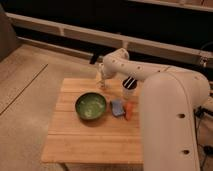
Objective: Place the bottle in the ceramic bowl
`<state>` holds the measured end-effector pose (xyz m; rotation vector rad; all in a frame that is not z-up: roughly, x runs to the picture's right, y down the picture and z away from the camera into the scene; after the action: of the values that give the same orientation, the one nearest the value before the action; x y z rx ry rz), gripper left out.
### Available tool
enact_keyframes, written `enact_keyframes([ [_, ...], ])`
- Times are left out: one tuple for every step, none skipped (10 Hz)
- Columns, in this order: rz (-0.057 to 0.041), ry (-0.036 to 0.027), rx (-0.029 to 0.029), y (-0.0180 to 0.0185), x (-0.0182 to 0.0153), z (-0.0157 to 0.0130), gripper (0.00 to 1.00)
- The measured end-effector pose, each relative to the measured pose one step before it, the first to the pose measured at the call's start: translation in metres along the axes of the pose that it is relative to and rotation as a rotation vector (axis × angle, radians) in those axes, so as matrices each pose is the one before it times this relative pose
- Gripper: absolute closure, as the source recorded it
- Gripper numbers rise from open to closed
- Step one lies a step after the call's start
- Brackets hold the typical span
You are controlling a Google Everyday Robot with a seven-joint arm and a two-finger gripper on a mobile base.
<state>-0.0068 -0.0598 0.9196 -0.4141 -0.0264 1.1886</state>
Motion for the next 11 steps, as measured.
enact_keyframes([
  [-0.03104, 0.02008, 0.00115, -0.00325, -0.0002, 0.0042, 0.35],
  [-0.03074, 0.02472, 0.00959, -0.0072, 0.0003, 0.00218, 0.35],
  [-0.02952, 0.02258, 0.01105, -0.00852, -0.00114, 0.0011, 0.35],
  [-0.02687, 0.01722, 0.00885, -0.0068, -0.00285, 0.00151, 0.35],
  [-0.02221, 0.01086, 0.00147, -0.00352, -0.00371, 0.00292, 0.35],
  [-0.01669, -0.00752, -0.01011, -0.00173, -0.0077, 0.00341, 0.35],
  [-0.0071, -0.0236, -0.01969, -0.00078, -0.00887, 0.00448, 0.35],
  [-0.00496, -0.03257, -0.0277, 0.0014, -0.0101, 0.00562, 0.35],
  [-0.00762, -0.02189, -0.02414, 0.00143, -0.00608, 0.00609, 0.35],
  [-0.00584, -0.01868, -0.02299, 0.00067, -0.00459, 0.00588, 0.35],
  [-0.0016, -0.009, -0.01598, -0.00106, -0.00083, 0.00472, 0.35],
])
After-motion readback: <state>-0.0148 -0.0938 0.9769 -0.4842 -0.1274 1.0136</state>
